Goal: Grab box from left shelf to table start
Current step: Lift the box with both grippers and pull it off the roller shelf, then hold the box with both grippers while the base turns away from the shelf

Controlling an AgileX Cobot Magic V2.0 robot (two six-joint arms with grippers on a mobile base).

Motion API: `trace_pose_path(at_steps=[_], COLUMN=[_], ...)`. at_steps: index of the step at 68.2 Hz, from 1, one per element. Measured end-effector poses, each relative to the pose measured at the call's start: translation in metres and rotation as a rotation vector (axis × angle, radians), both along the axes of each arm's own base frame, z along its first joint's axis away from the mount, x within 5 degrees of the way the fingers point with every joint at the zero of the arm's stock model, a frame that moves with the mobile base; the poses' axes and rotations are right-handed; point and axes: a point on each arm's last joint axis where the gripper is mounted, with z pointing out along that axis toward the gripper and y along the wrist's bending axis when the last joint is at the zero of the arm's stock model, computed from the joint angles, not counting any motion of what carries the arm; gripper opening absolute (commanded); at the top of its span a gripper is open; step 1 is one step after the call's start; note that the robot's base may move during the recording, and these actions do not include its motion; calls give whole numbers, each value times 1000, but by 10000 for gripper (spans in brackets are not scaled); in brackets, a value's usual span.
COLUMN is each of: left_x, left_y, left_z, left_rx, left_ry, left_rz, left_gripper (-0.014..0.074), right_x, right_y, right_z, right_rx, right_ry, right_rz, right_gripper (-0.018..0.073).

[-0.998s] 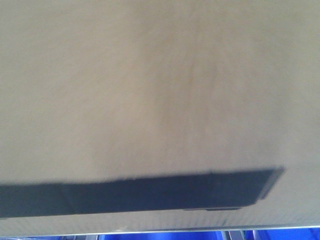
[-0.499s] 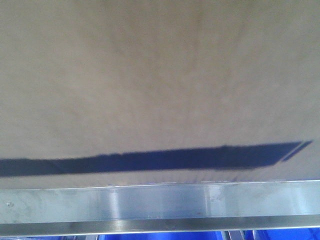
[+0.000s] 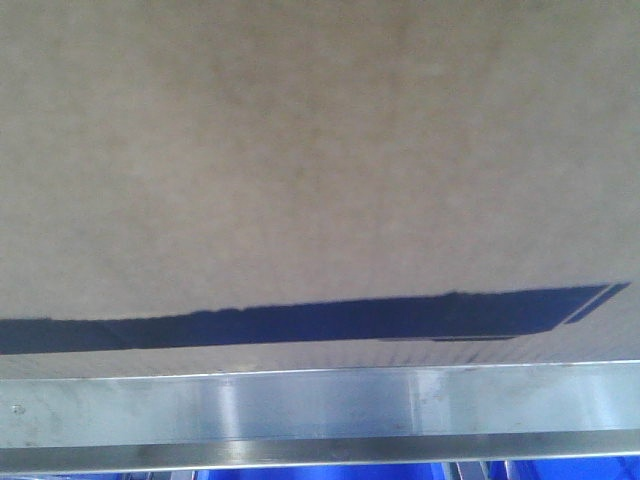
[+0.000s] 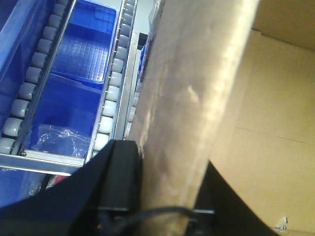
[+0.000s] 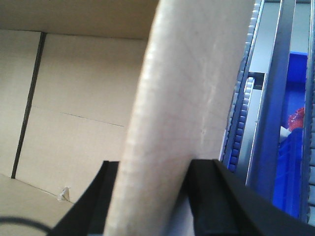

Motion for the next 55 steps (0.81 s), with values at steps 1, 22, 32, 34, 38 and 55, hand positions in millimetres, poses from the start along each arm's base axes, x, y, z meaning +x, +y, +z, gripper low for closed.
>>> trace_pose_path(at_steps=[1, 22, 32, 34, 38, 55], left_x=[0, 0, 0, 0, 0, 0], left_y=[0, 0, 0, 0, 0, 0], left_z=[0, 0, 0, 0, 0, 0], left_rx=[0, 0, 0, -1, -1, 0], left_ry=[0, 0, 0, 0, 0, 0], left_rz=[0, 0, 0, -1, -1, -2], left_gripper=[-92, -92, -92, -92, -92, -93], right_x=[0, 0, 0, 0, 0, 0], right_y=[0, 0, 0, 0, 0, 0], right_z=[0, 0, 0, 0, 0, 0], right_rx=[0, 1, 1, 1, 1, -1], right_ry=[0, 1, 1, 1, 1, 2], right_rz=[0, -1, -1, -1, -1, -1], right_gripper=[59, 59, 59, 59, 59, 59])
